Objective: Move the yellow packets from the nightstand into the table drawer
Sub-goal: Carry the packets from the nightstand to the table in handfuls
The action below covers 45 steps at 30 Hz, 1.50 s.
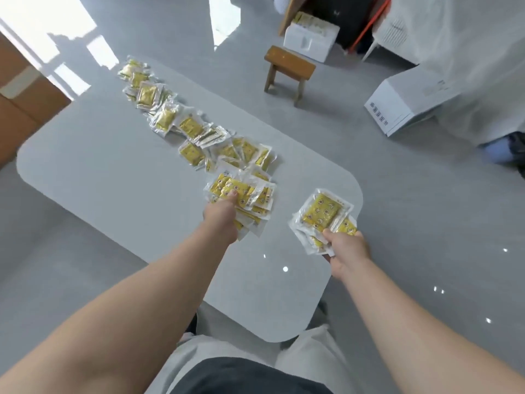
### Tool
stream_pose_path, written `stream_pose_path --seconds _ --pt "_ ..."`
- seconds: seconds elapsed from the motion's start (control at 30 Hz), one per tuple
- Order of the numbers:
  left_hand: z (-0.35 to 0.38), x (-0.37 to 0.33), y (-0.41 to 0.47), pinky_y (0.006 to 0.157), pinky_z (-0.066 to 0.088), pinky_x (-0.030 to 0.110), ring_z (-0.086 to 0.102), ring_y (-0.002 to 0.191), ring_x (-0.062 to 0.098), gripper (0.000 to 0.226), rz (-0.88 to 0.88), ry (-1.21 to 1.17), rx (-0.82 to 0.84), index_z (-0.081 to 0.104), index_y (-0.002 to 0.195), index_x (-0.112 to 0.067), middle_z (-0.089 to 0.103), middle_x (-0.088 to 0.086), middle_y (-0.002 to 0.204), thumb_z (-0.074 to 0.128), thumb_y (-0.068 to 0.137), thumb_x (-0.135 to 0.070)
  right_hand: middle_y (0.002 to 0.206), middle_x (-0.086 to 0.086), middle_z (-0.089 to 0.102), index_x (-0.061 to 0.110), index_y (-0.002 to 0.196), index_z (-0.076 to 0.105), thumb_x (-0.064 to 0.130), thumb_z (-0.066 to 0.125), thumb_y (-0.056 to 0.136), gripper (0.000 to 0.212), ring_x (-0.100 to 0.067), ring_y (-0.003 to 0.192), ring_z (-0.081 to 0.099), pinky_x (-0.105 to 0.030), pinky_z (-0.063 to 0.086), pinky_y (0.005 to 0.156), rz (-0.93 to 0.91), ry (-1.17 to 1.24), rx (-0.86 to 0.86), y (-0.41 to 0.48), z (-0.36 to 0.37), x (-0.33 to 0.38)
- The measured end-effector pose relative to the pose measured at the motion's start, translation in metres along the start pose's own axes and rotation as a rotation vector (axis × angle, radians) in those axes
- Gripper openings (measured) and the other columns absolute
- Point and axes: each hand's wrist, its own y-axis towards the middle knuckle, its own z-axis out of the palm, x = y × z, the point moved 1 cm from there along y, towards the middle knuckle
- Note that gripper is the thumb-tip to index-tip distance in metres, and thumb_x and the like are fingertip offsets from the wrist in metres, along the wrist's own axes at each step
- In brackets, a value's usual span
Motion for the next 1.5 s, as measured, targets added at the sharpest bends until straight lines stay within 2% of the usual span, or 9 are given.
stream_pose_path --seconds 0.13,0.37,0.57,0.67,0.77,0.9,1.07,1.23,1.5 --pt "0.077 0.033 0.053 0.088 0.057 0.048 0.067 0.094 0.029 0.045 -0.043 -0.072 -0.153 0.061 0.115 -0.018 0.067 0.005 0.11 0.082 0.081 -0.039 0.119 -0.011 0.067 0.016 0.132 0.052 0.004 0.076 0.082 0.057 -0.033 0.103 0.069 -0.056 0.055 0.094 0.003 -0.129 0.102 0.102 0.007 0.032" --pt "0.173 0.074 0.162 0.081 0.049 0.039 0.051 0.103 0.029 0.072 -0.097 -0.005 -0.347 0.045 0.137 -0.013 0.05 0.005 0.115 0.074 0.084 -0.052 0.1 -0.008 0.075 0.014 0.106 0.063 -0.006 0.07 0.088 0.028 -0.024 0.085 0.075 -0.036 0.061 0.068 -0.012 -0.363 0.329 0.262 0.03 0.054" --pt "0.196 0.074 0.227 0.101 0.049 0.048 0.05 0.124 0.034 0.088 -0.028 0.149 -0.526 0.033 0.151 -0.015 0.05 0.005 0.141 0.072 0.084 -0.057 0.099 -0.005 0.074 0.017 0.101 0.061 -0.008 0.069 0.088 0.029 -0.027 0.093 0.074 -0.049 0.06 0.085 0.018 -0.414 0.495 0.337 0.074 0.047" --pt "0.191 0.076 0.235 0.086 0.056 0.042 0.061 0.108 0.031 0.089 0.053 0.376 -0.586 0.041 0.146 -0.012 0.06 0.009 0.131 0.068 0.081 -0.067 0.105 -0.008 0.074 0.016 0.107 0.06 -0.008 0.068 0.089 0.031 -0.029 0.096 0.074 -0.052 0.059 0.087 0.056 -0.457 0.601 0.356 0.101 0.043" --pt "0.183 0.082 0.23 0.079 0.052 0.034 0.056 0.093 0.019 0.086 0.082 0.372 -0.555 0.042 0.145 -0.012 0.059 0.001 0.131 0.071 0.082 -0.062 0.111 -0.01 0.074 0.014 0.115 0.058 -0.007 0.069 0.089 0.035 -0.029 0.097 0.074 -0.05 0.06 0.084 0.046 -0.525 0.677 0.365 0.128 0.044" --pt "0.165 0.091 0.22 0.101 0.046 0.04 0.049 0.131 0.028 0.086 0.152 0.383 -0.557 0.033 0.149 -0.018 0.046 0.001 0.149 0.072 0.083 -0.057 0.112 -0.007 0.07 0.015 0.122 0.06 0.007 0.077 0.083 0.043 -0.027 0.1 0.07 -0.045 0.06 0.088 -0.165 -0.839 0.626 0.374 0.16 0.042" --pt "0.144 0.1 0.209 0.085 0.052 0.038 0.06 0.106 0.023 0.062 0.202 0.368 -0.551 0.039 0.135 -0.02 0.055 -0.001 0.117 0.071 0.089 -0.046 0.128 -0.005 0.061 0.015 0.135 0.047 0.044 0.072 0.085 0.063 -0.029 0.116 0.061 -0.038 0.053 0.093 -0.367 -1.239 0.469 0.363 0.18 0.036" --pt "0.123 0.104 0.162 0.082 0.052 0.034 0.062 0.103 0.018 0.05 0.291 0.375 -0.538 0.043 0.129 -0.021 0.059 -0.005 0.117 0.069 0.091 -0.042 0.146 -0.015 0.044 0.008 0.144 0.033 0.067 0.054 0.088 0.084 -0.038 0.129 0.051 -0.044 0.044 0.093 -0.392 -1.593 0.346 0.331 0.177 0.043" --pt "0.051 0.106 -0.003 0.08 0.061 0.037 0.072 0.082 0.017 0.027 0.282 0.062 -0.417 0.051 0.119 -0.016 0.064 0.0 0.102 0.064 0.096 -0.022 0.14 -0.018 0.054 0.004 0.135 0.053 0.052 0.035 0.102 0.061 -0.037 0.126 0.053 -0.04 0.043 0.093 -0.484 -1.719 0.527 0.176 0.125 0.064"
